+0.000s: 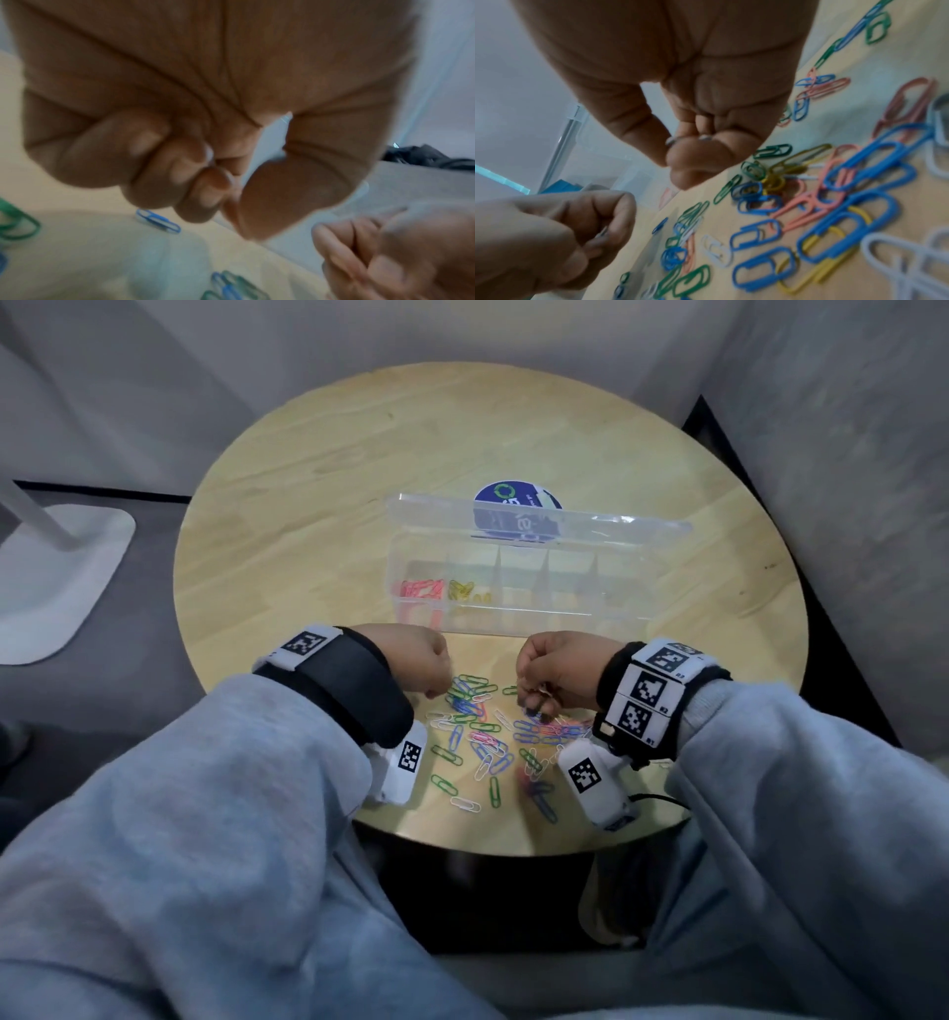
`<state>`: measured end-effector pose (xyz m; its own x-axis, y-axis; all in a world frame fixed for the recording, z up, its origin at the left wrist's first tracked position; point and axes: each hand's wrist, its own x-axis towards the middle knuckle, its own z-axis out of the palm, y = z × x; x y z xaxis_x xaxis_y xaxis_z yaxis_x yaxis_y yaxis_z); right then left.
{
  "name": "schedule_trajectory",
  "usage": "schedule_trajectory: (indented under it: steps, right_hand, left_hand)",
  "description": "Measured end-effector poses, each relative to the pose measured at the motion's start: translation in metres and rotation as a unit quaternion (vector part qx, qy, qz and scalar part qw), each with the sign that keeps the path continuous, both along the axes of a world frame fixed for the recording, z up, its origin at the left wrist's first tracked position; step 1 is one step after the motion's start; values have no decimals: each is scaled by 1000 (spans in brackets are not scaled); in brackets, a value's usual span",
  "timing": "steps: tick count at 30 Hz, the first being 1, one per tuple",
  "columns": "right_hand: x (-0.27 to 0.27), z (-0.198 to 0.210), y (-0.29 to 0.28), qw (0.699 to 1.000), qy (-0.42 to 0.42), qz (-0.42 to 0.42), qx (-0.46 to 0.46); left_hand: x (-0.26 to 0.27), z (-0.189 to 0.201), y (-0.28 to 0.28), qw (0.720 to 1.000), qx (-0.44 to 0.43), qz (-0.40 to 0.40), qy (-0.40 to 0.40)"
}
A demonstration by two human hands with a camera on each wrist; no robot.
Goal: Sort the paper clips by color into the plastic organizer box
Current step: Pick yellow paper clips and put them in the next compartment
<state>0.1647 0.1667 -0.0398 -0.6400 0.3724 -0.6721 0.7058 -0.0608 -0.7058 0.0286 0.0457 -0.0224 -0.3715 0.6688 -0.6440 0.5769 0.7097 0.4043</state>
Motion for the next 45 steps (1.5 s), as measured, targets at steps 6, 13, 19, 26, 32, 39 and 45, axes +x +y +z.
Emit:
schedule_trajectory:
  steps: [6,13,19,26,32,39,45]
  right_hand:
    - [-5,5,-7,961,-77,186,188]
    - [-12,7,-27,872,-144,321,340]
    - [-15,1,-27,889,-154,302,309]
    - [-10,10,-8,977,-45,132,163]
    - [-12,5,-4,1000,-6,19,-9]
    - [-14,3,-6,998,-30,7,-57]
    - [-28,7,-16,921,-70,254,287]
  left_hand:
    - [11,-11,-4,990,-46,-77,110]
    - [16,-22,1,986,-44,-104,124]
    - [19,-24,-1,985,-37,-95,141]
    - [22,-24,0,978,-32,-119,167]
    - [24,-25,-1,975,-35,-136,170]
    - [-1,-6,-8,1000,16,-16,-5]
    - [-17,13,-10,955,115,182,-205]
